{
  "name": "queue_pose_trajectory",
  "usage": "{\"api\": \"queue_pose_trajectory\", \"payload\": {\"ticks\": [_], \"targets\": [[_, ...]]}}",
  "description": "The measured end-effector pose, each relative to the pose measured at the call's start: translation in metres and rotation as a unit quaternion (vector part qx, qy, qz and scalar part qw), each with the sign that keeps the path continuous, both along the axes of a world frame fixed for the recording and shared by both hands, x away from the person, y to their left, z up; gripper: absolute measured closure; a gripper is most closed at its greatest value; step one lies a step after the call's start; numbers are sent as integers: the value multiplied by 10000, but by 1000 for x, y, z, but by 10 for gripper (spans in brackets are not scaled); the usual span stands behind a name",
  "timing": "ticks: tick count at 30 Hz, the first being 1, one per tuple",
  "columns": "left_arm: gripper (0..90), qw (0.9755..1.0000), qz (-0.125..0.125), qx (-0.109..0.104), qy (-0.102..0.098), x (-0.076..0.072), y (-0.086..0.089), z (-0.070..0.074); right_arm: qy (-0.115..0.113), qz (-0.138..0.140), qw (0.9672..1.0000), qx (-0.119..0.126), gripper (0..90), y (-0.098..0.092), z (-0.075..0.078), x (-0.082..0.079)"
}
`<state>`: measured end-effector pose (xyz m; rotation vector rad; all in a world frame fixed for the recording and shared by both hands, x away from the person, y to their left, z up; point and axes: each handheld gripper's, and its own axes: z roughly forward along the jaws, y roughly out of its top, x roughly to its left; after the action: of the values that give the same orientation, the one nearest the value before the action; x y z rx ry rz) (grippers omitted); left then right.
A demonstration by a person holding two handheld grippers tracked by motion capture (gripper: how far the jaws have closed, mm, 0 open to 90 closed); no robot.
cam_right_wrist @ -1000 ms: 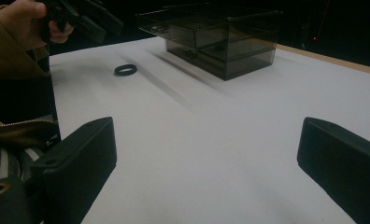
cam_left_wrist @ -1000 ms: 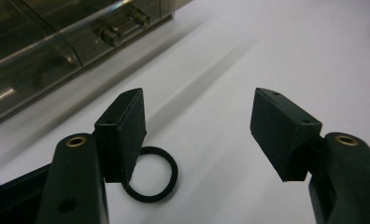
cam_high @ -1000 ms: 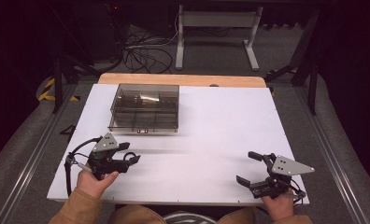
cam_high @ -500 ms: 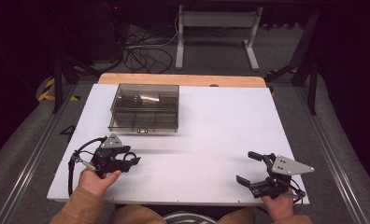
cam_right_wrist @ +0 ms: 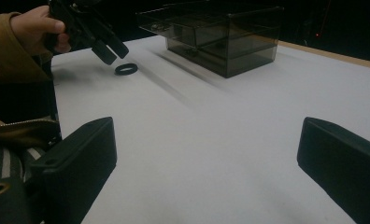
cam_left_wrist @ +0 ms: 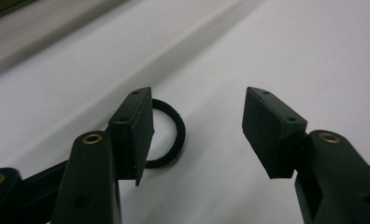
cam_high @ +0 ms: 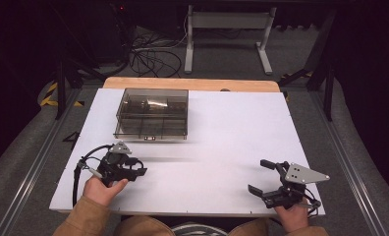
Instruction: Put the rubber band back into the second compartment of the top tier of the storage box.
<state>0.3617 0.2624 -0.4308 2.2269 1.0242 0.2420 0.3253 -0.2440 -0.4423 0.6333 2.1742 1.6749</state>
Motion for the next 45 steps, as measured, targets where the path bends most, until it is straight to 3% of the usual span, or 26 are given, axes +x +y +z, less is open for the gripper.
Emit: {"api": "queue_pose_trajectory", "payload": {"ticks": [5, 9, 15, 26, 34, 45], "targets": [[444, 9999, -12, 130, 89, 1, -1, -3, 1, 10, 10000, -1, 52, 0, 0, 0], [444, 9991, 0, 387, 166, 3, -3, -7, 7, 24, 10000, -2, 52, 0, 0, 0], [454, 9986, -39, 473, 227, 4, -4, -8, 16, 38, 10000, -4, 52, 0, 0, 0], [485, 9983, -49, 458, 366, 5, -3, -11, 16, 63, 10000, -12, 53, 1, -1, 0], [546, 9986, 18, 467, 232, 6, -1, -12, 22, 51, 10000, -6, 53, 0, -1, 0], [680, 9986, -49, 477, 235, 6, -2, -13, 27, 62, 10000, -7, 54, 0, -1, 0]]}}
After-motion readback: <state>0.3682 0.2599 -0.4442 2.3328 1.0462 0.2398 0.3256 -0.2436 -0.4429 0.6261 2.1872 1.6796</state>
